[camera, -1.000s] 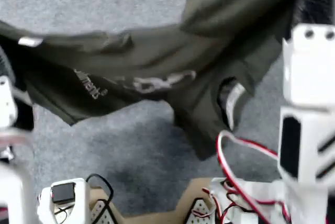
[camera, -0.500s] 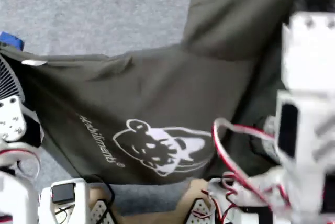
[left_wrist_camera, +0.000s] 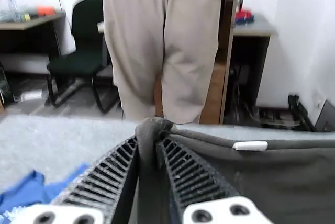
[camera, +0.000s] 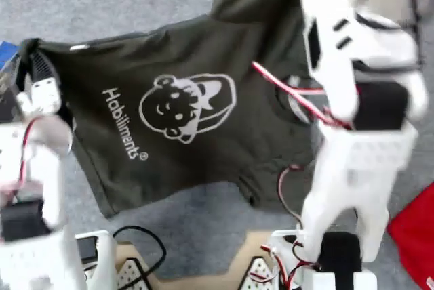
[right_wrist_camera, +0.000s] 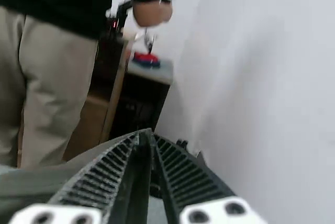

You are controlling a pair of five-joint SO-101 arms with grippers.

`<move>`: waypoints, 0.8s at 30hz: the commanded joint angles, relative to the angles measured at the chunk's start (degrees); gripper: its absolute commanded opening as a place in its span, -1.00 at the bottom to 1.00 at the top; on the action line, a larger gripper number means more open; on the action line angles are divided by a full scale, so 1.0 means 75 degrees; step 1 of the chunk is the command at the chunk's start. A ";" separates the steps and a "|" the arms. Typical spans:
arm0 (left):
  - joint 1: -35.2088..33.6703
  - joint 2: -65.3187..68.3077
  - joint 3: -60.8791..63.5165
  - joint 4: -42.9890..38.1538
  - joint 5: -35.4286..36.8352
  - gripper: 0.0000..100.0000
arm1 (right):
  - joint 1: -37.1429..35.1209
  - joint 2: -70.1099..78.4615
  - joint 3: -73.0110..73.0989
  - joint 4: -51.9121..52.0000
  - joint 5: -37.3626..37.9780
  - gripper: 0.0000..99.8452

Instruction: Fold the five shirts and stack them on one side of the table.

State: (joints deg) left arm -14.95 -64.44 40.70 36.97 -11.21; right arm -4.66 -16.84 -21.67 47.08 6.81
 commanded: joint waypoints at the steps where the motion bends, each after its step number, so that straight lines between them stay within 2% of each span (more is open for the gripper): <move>1: 0.0059 0.0932 0.0668 -0.1383 -0.0047 -0.96 | -0.0158 0.0358 0.1131 -0.1160 0.0199 -0.99; 7: 0.0070 0.3827 -0.0035 -0.2122 -0.0012 -0.96 | -0.0147 0.2092 0.1237 -0.1899 0.0246 -0.99; 15: 0.0211 0.7285 -0.2415 -0.1993 -0.0023 -0.96 | -0.0029 0.4835 -0.0908 -0.1711 0.0234 -0.99; 18: 0.0445 0.8117 -0.3376 -0.1196 -0.0035 -0.96 | 0.0064 0.5691 -0.2338 -0.0844 0.0234 -0.99; 24: 0.0598 0.8715 -0.4853 0.1242 -0.0035 -0.96 | 0.0275 0.6746 -0.5398 0.2286 0.0258 -0.99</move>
State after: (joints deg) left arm -11.43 1.14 10.90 38.90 -11.21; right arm -4.13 32.66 -48.92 53.49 8.22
